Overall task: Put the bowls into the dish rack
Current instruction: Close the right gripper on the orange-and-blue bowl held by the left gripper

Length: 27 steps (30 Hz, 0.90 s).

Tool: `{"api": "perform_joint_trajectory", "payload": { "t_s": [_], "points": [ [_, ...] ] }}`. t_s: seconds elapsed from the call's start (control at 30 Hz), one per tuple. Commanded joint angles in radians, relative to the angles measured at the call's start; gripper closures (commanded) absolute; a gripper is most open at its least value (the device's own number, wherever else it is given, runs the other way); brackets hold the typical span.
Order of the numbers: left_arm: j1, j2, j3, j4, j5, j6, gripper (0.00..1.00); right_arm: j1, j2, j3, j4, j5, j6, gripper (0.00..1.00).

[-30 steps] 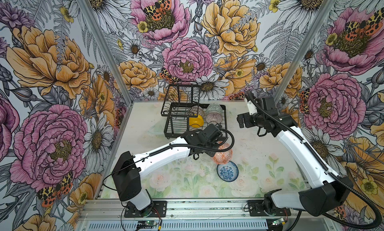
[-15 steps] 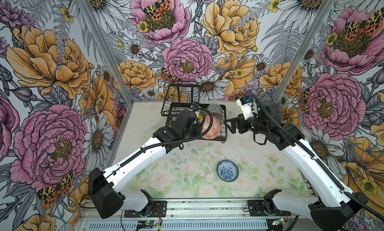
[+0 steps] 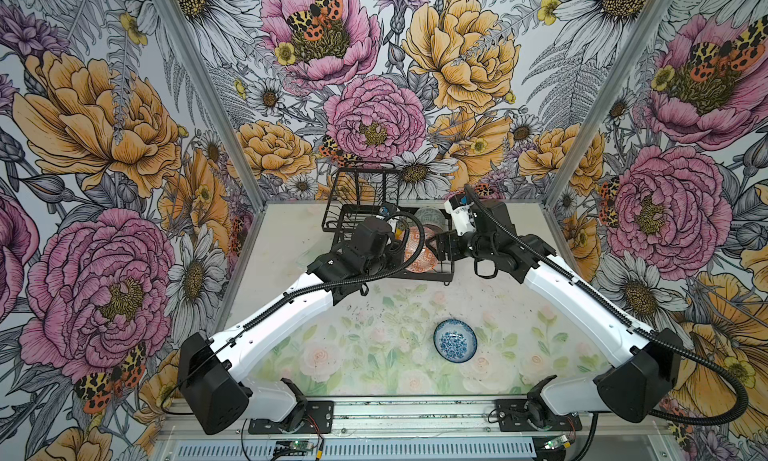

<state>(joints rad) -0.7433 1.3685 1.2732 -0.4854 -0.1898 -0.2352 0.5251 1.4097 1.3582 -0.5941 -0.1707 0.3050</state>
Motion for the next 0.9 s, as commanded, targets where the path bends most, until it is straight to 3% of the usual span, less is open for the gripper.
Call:
{"api": "perform_joint_trajectory", "payload": {
  "t_s": [0.0, 0.1, 0.6, 0.87],
  "points": [
    [0.01, 0.02, 0.028, 0.074, 0.032, 0.005, 1.0, 0.014, 0.015, 0.035, 0.041, 0.032, 0.027, 0.27],
    [0.011, 0.036, 0.037, 0.077, 0.041, 0.009, 1.0, 0.021, 0.027, 0.042, 0.043, 0.044, 0.029, 0.37],
    [0.016, 0.047, 0.061, 0.082, 0.046, 0.026, 1.0, 0.033, 0.087, 0.052, 0.042, 0.067, 0.028, 0.6],
    [0.018, 0.047, 0.066, 0.081, 0.05, 0.033, 1.0, 0.034, 0.093, 0.05, 0.041, 0.077, 0.021, 0.89]
  ]
}}
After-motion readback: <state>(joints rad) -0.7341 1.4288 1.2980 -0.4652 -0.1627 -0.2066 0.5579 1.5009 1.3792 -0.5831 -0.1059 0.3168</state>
